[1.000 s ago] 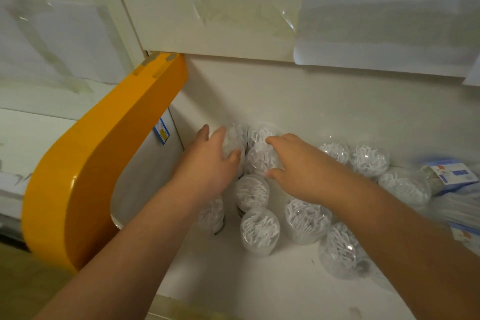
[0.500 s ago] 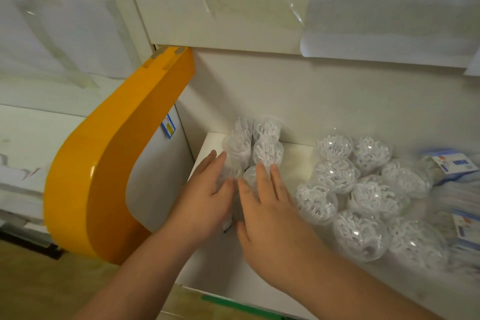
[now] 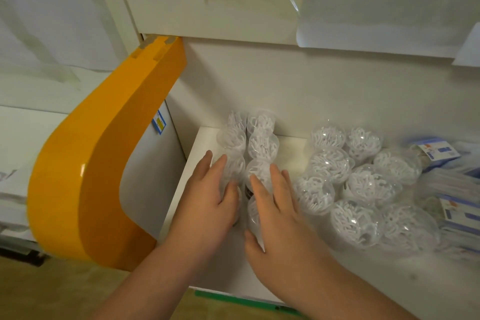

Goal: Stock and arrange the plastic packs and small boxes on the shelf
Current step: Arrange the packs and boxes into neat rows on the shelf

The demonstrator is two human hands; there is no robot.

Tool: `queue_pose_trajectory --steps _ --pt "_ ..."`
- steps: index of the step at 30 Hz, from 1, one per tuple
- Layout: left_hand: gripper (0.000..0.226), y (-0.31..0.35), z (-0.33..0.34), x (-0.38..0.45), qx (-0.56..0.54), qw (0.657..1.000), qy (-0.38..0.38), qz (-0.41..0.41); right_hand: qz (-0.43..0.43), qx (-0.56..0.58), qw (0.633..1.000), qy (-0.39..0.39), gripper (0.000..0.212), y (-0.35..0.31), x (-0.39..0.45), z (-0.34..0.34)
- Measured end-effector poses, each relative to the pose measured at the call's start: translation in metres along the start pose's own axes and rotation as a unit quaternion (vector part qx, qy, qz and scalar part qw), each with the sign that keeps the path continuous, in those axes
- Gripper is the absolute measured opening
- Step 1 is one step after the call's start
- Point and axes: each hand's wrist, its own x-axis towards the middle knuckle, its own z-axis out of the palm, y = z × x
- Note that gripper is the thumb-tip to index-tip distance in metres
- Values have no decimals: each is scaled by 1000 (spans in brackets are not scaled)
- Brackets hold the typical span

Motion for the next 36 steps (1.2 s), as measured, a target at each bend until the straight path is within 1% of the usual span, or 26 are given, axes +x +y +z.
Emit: queue_pose_trajectory --steps 2,5,8,11,13,14,17,19,20,22,24,25,27,29,31,36 --pt "55 -2 1 -5 -21 999 -22 -15 9 21 1000 -3 75 3 -1 4" --pt "54 0 2 -5 -49 998 -32 -25 7 74 997 18 73 5 2 10" --pt "58 2 1 -5 -103 993 -19 -50 5 130 989 75 88 8 3 20" --pt "64 0 -2 -10 -166 983 -22 -73 26 184 974 128 100 12 -1 35" --pt "53 0 -4 -14 -190 980 -27 -59 44 205 967 147 102 14 -2 42" --pt "46 2 -5 -14 -189 981 -27 -44 50 215 964 151 102 14 -1 45" --pt "33 8 -8 -11 -185 982 -27 -13 53 240 957 157 97 15 2 48" --pt "29 8 -8 -10 -193 981 -31 -11 45 232 959 155 95 16 3 48" --pt "30 7 -7 -10 -193 980 -35 -17 43 228 960 154 95 16 3 48" --pt "43 3 -5 -11 -181 982 -37 -46 42 228 961 153 95 16 0 47" --pt "56 2 -6 -14 -146 988 -15 -55 30 220 962 159 96 14 -6 44" --pt "62 3 -8 -15 -110 993 1 -43 24 209 965 160 96 12 -10 41" --pt "68 9 -13 -17 -13 1000 13 7 13 178 971 157 95 11 -22 35" --pt "70 19 -16 -18 63 996 8 59 11 150 976 160 89 13 -34 26" --pt "67 32 -15 -18 95 990 -2 102 19 138 975 174 78 15 -46 12" --pt "63 71 7 -15 70 982 -49 169 26 109 961 252 61 38 -67 -32"
